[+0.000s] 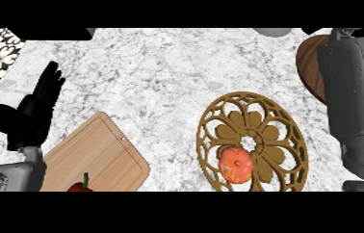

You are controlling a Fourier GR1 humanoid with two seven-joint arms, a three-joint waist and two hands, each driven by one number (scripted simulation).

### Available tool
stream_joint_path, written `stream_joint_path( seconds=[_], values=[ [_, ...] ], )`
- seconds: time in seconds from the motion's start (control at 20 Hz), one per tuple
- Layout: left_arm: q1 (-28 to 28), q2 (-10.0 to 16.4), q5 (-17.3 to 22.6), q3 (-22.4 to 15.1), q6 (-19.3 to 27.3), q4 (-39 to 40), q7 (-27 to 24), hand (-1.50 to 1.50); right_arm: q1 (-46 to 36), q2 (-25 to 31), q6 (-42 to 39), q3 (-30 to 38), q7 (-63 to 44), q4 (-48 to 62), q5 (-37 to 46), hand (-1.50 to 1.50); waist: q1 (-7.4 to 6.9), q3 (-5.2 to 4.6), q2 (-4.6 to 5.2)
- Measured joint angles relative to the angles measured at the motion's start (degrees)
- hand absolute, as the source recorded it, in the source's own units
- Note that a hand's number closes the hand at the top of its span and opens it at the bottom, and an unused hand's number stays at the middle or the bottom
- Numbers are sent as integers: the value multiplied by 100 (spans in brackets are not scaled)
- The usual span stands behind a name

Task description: Pick the lemon from the placemat and place it in the bowl

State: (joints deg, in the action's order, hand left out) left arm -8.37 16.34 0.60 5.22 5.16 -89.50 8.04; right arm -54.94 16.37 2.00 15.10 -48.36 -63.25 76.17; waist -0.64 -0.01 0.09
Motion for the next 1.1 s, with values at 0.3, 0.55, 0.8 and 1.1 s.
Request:
stream_joint_path(
  seconds=[0.3,0.55,0.8,1.1],
  values=[
    [-18,-6,-22,68,-57,55,-30,0,51,511,685,538,749,784,-558,150,-4,1,14],
    [-34,-124,-126,-29,-23,45,-52,0,162,990,1389,957,1670,1784,-969,150,-36,5,33],
    [-218,-122,-144,13,-48,143,-7,0,59,1407,1892,1244,2383,2803,-1251,150,-69,7,48],
    [-229,-60,-86,99,-155,207,-82,0,187,1889,1565,1445,2338,3854,-1297,-150,-115,10,72]
  ],
)
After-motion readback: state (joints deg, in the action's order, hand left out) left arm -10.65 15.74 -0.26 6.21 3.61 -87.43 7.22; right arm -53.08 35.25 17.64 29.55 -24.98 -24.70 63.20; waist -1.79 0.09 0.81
